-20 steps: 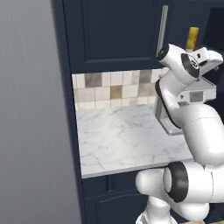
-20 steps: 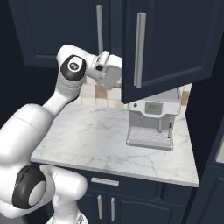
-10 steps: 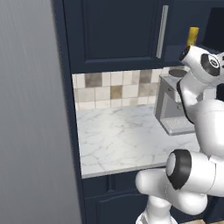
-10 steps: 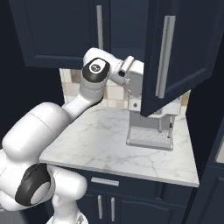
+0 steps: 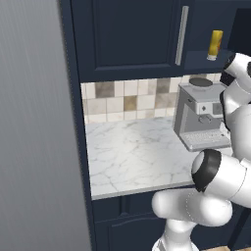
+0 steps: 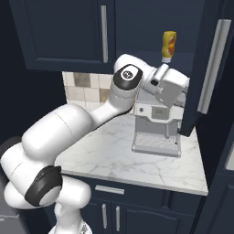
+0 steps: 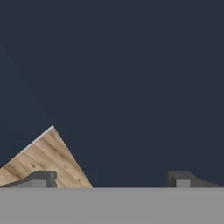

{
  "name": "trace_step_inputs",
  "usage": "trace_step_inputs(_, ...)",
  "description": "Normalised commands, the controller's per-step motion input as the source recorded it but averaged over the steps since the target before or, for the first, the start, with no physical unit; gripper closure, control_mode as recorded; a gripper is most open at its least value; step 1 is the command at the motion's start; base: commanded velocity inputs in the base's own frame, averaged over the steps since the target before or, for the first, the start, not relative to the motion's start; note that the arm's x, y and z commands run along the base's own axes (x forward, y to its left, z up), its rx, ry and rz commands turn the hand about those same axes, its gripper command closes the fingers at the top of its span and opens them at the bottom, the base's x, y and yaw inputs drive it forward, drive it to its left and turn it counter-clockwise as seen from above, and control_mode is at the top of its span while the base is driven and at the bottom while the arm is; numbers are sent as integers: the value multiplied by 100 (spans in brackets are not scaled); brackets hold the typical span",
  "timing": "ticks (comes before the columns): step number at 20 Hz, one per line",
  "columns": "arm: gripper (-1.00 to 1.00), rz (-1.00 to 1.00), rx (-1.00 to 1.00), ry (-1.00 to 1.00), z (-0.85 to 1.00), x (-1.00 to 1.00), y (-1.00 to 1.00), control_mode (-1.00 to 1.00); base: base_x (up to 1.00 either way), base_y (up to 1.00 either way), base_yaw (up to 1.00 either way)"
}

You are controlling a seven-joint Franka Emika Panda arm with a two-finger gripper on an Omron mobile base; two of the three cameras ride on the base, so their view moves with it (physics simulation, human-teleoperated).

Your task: Move the shaker and mustard from the cabinet to the dining counter.

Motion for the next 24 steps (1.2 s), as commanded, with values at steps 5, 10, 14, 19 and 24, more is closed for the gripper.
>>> trace_step_inputs(5, -100, 3, 3, -18, -1, -10, -26, -100, 0, 0, 0)
trace_step_inputs(10, -100, 9, 16, -36, 0, -29, -6, -100, 0, 0, 0)
trace_step_inputs(14, -100, 7, 11, -19, -13, -8, -20, -100, 0, 0, 0)
trace_step_inputs(19, -100, 10, 0, -19, -19, -9, 0, -100, 0, 0, 0)
trace_step_inputs(24, -100, 13, 0, -23, -19, -17, 27, -100, 0, 0, 0)
